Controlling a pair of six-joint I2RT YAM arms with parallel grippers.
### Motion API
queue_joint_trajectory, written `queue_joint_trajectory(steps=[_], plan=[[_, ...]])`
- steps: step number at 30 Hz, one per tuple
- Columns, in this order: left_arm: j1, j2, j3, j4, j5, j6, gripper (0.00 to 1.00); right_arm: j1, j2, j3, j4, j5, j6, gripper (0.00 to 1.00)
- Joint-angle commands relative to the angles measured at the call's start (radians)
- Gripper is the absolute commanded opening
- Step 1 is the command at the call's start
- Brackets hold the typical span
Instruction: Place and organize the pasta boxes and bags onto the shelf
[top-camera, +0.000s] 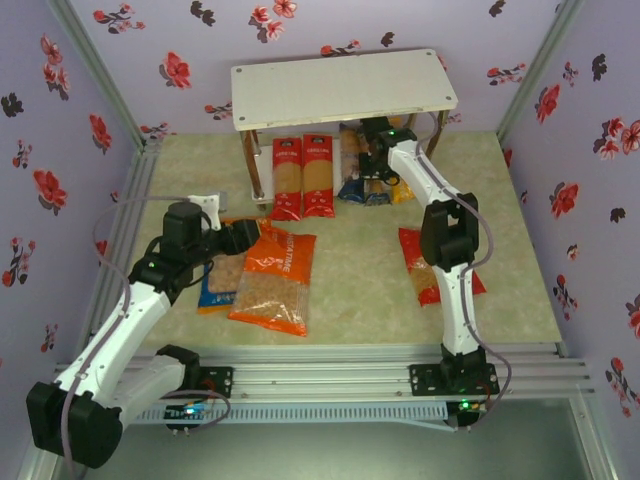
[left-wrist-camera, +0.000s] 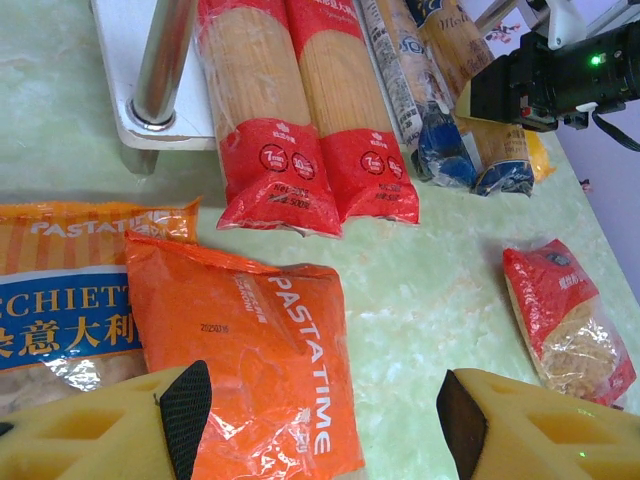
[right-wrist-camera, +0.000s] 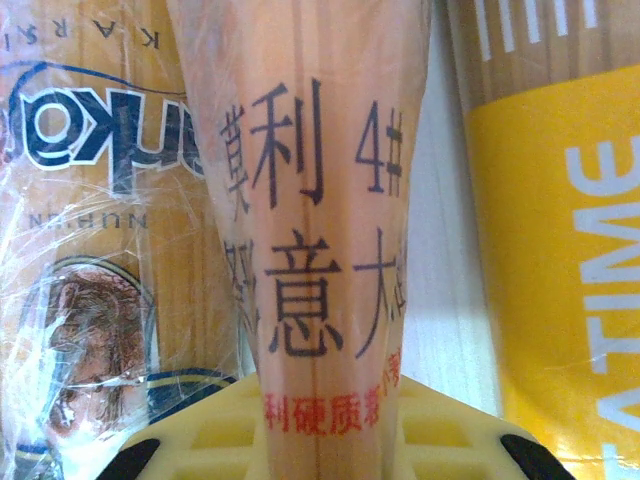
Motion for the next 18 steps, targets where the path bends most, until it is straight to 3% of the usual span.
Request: queue_joint_trajectory(steps=[1,8,18], plan=[[0.011,-0.027,0.017,-0.013,0.012,0.019,0.66,0.021,0.015,0.055,0.045,-0.055,-0.028,0.0],[0.016,-0.032,0.019,-0.016,0.013,0.019,0.66,0.034,0.019,0.062,0.03,-0.057,-0.039,0.0],[0.022,-0.039,0.021,-0.027,0.013,0.027,0.66,0.004,0.009,0.022,0.017,0.099,0.037,0.0]])
